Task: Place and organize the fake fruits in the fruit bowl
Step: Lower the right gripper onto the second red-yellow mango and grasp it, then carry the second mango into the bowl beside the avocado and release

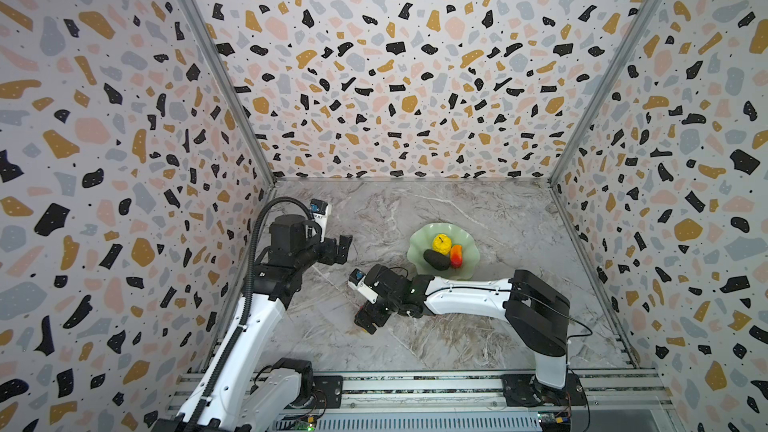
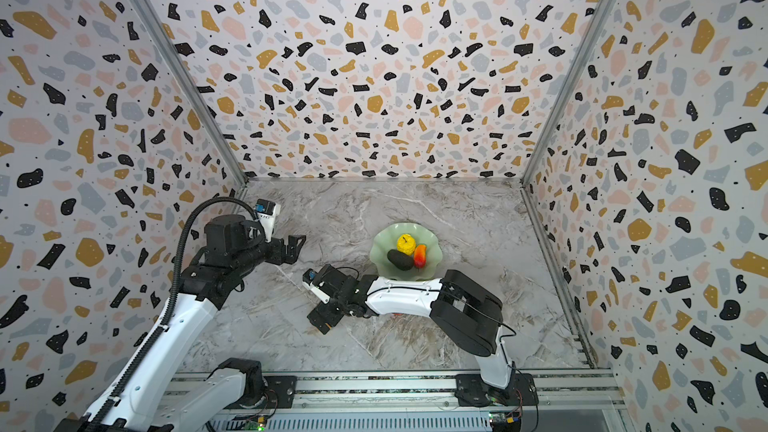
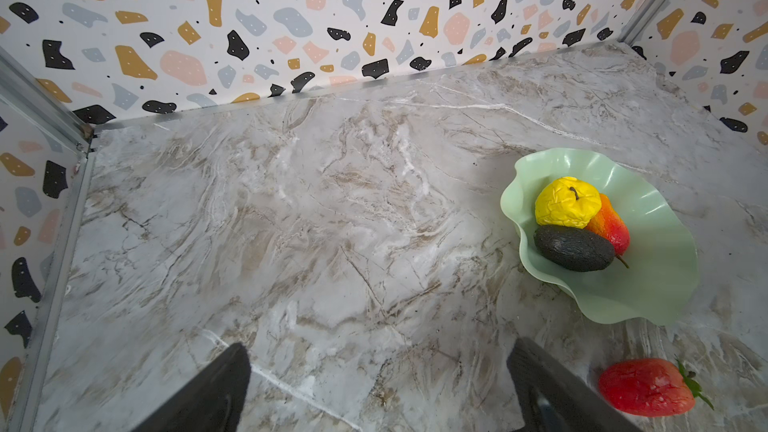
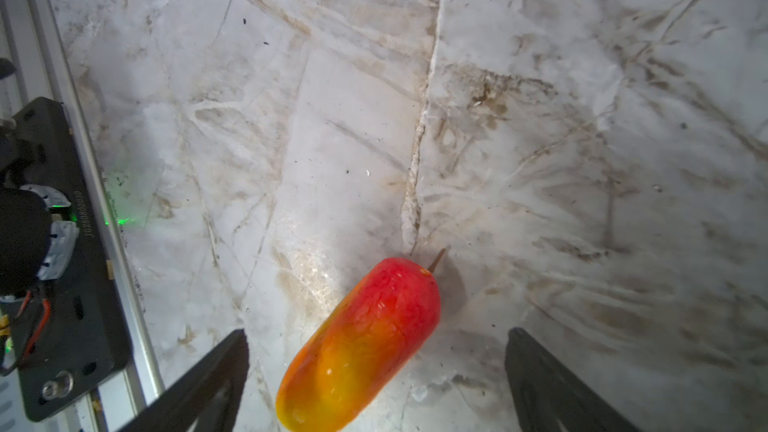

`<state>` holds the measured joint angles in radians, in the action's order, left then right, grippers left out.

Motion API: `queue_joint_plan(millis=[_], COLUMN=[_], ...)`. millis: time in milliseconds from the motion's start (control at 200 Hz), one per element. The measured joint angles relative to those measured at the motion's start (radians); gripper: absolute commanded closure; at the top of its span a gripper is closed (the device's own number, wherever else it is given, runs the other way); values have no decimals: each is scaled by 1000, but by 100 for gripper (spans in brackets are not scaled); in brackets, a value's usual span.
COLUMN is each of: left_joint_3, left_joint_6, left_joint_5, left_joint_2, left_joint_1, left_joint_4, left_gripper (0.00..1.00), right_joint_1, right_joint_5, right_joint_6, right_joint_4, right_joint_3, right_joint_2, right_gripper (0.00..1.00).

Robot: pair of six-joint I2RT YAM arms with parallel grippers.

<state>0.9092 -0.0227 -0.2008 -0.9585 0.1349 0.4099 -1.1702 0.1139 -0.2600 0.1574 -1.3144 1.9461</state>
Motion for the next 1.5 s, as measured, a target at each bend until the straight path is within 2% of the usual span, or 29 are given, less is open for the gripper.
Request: queue_joint_plan(millis=[391,581,701,891,1132,1212,1292,1502], left_joint_3=[0,0,0,0,0,0,0,0], left_joint_6=[0,0,0,0,0,0,0,0], left_joint_5=[1,1,1,1,1,1,1,1], left_joint_2=[0,1,5,8,8,8,8,9], left_joint_1=[0,0,0,0,0,0,0,0], left_joint_4=[0,0,0,-1,-1,-1,-1,-1], left_gripper=[0,0,0,0,0,1,0,0], right_joint_1=[2,2,2,2,6,10,25,108], right_joint_5=[-3,17,25,39,38,29,20,-23], right_joint_6=[-25,-31,-30,-28,-11,2,15,53], right_joint_4=[14,6,6,5,8,22,42,68], right_joint_3=[-29,-37,-37,-38,-38,-38,-33,-18], right_joint_2=[58,74,74,79,75,65,34,-138], right_gripper=[32,38,49,75,96,100,100,100])
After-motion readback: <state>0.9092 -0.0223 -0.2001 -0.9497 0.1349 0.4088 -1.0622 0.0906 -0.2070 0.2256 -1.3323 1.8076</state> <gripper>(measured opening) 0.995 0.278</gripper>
